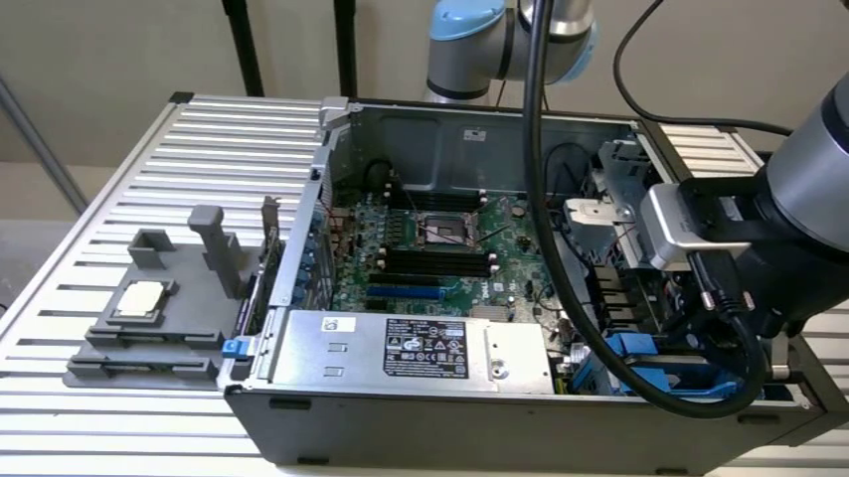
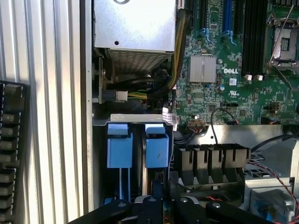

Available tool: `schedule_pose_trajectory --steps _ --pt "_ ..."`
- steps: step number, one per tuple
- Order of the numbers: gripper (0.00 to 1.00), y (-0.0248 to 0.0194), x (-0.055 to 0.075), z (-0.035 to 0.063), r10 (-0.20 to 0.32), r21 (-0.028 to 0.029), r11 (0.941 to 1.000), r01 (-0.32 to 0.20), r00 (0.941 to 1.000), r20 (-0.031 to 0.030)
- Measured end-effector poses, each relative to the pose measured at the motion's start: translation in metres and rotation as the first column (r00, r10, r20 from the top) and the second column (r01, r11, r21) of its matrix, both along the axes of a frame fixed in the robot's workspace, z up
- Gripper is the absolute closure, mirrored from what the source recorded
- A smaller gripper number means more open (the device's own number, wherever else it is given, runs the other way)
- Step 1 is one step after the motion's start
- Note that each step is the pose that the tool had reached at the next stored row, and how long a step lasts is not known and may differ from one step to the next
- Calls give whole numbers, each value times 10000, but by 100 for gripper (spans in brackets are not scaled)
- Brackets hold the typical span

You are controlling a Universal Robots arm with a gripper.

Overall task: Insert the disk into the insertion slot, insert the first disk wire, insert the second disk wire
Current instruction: 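Insert the second disk wire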

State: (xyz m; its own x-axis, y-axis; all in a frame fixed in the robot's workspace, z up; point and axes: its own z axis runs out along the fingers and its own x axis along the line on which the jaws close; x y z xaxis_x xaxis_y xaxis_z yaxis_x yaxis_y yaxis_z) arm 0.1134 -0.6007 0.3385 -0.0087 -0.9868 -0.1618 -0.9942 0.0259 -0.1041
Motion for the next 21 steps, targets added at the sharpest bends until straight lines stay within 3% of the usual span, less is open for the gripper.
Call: schedule_pose_trajectory --steps 17,18,19,21 --pt "82 -1 0 -49 21 1 10000 -21 10000 15" --pt "82 -1 0 -45 21 4 10000 -21 10000 15" --pt "75 -1 0 -33 21 8 10000 -21 10000 15" --pt "75 -7 -1 16 22 1 10000 -22 10000 15"
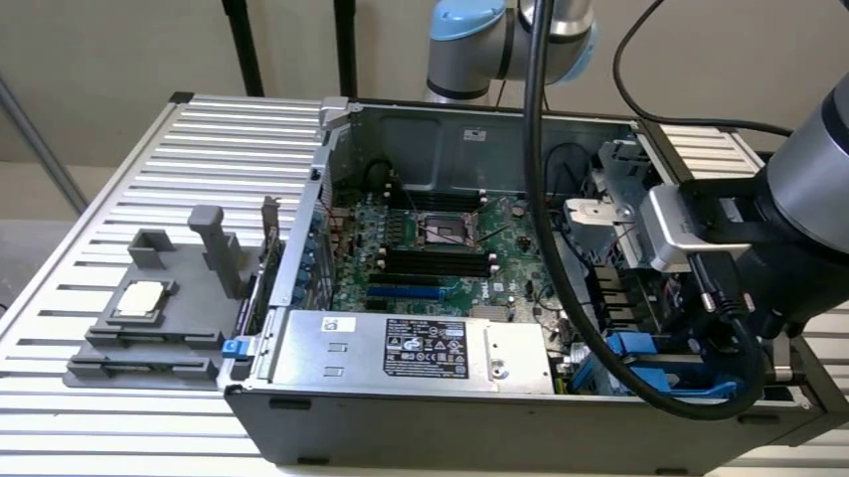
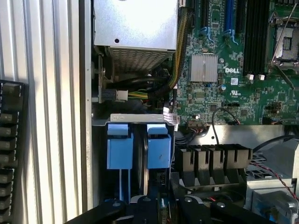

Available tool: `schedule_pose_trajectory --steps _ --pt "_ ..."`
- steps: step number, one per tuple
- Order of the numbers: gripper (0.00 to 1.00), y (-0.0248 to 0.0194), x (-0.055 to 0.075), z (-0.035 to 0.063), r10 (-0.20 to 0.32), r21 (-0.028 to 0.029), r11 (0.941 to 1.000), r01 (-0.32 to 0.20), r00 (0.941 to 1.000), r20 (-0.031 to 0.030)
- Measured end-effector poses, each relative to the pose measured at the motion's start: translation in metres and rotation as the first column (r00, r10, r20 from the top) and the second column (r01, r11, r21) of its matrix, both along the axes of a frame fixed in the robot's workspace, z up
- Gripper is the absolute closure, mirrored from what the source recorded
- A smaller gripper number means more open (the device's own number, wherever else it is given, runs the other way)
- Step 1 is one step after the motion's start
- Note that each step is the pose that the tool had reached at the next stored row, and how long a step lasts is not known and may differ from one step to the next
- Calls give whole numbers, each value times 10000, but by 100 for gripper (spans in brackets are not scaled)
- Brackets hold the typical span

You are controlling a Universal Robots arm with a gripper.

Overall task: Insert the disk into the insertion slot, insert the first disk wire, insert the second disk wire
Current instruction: 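Insert the second disk wire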

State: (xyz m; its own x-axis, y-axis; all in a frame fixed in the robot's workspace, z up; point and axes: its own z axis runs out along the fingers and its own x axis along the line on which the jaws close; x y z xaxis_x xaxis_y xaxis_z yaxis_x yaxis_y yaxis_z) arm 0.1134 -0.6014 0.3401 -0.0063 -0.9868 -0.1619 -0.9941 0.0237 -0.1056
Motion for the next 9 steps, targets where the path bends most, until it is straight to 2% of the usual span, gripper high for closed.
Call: schedule_pose_trajectory --steps 5,9 --pt "75 -27 -114 105 0 -1 10000 0 10000 3" --pt "75 -33 -244 123 1 -1 10000 -1 10000 41"
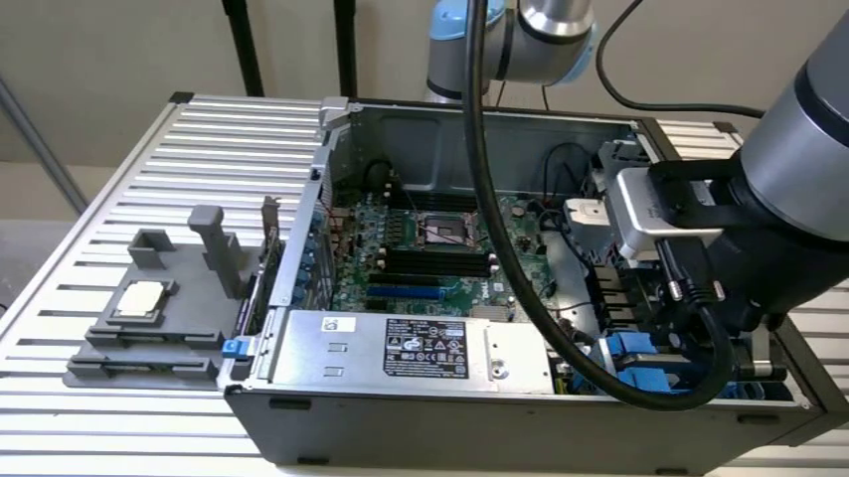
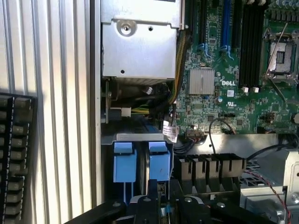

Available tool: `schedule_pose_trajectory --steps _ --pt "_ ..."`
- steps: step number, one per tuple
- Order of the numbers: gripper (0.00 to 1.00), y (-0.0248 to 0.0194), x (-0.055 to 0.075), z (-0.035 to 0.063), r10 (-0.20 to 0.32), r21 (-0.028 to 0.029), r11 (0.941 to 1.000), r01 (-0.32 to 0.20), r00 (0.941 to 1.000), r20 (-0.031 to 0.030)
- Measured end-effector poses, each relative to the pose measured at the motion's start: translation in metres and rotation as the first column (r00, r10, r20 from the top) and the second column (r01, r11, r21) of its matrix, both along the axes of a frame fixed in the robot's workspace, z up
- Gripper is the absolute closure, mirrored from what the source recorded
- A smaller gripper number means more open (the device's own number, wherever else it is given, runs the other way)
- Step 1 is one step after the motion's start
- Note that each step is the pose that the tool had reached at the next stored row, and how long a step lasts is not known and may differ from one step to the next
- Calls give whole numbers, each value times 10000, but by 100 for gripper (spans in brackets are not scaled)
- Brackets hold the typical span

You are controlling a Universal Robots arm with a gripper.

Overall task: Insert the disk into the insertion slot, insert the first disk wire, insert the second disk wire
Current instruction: 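Insert the second disk wire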

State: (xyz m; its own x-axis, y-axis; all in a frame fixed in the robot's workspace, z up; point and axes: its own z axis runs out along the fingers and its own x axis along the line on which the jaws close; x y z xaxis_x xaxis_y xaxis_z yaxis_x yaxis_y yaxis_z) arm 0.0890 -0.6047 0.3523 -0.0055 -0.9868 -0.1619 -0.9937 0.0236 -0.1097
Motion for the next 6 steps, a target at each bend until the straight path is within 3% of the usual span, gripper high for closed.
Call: schedule_pose_trajectory --steps 6 --pt "75 0 0 1 6 0 10000 -6 10000 1"
